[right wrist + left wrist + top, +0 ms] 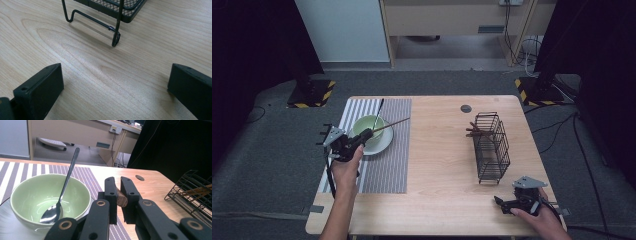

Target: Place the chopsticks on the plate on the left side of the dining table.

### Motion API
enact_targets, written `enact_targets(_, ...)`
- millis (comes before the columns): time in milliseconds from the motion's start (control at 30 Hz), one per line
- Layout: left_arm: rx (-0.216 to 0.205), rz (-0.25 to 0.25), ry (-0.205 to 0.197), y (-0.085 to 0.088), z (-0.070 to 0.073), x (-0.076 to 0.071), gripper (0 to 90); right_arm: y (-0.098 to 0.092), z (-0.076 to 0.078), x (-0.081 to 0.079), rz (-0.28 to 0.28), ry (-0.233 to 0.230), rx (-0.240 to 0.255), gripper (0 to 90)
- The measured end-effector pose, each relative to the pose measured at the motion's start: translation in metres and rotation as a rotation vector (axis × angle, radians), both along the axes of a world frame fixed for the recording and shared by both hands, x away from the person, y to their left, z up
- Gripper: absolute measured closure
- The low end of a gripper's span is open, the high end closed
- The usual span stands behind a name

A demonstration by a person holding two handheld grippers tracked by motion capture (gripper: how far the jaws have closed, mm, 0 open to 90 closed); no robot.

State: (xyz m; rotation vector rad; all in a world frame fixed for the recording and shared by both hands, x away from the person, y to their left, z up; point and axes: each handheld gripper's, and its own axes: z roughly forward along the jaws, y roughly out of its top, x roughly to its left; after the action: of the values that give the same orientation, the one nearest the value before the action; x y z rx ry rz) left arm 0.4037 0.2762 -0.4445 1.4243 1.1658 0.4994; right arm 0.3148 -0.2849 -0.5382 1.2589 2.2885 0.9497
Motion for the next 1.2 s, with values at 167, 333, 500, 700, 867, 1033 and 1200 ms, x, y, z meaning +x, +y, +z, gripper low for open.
enact_targets(167, -0.004, 0.003, 0.001, 0.002, -0.002, -0.002, 83.8, 0.0, 0.0, 0.0, 0.001, -0.002, -0.001, 0.4)
enact_targets(333, -0.002, 0.01, 0.003, 0.005, -0.005, -0.004, 83.8, 0.0, 0.0, 0.0, 0.001, -0.002, -0.001, 0.4)
enact_targets(500, -0.003, 0.015, 0.004, 0.008, -0.007, -0.006, 83.8, 0.0, 0.0, 0.0, 0.0, 0.0, 0.0, 0.4)
enact_targets(700, 0.006, 0.018, 0.013, 0.01, -0.012, -0.01, 83.8, 0.0, 0.0, 0.0, 0.0, -0.002, -0.001, 0.4)
enact_targets(867, 0.006, 0.022, 0.018, 0.013, -0.016, -0.011, 83.8, 0.0, 0.0, 0.0, -0.001, -0.001, -0.001, 0.4)
enact_targets(1033, 0.005, 0.024, 0.02, 0.013, -0.018, -0.015, 83.8, 0.0, 0.0, 0.0, -0.002, -0.001, 0.0, 0.4)
enact_targets(1200, 0.006, 0.029, 0.019, 0.015, -0.021, -0.017, 83.8, 0.0, 0.0, 0.0, -0.003, 0.001, 0.001, 0.3)
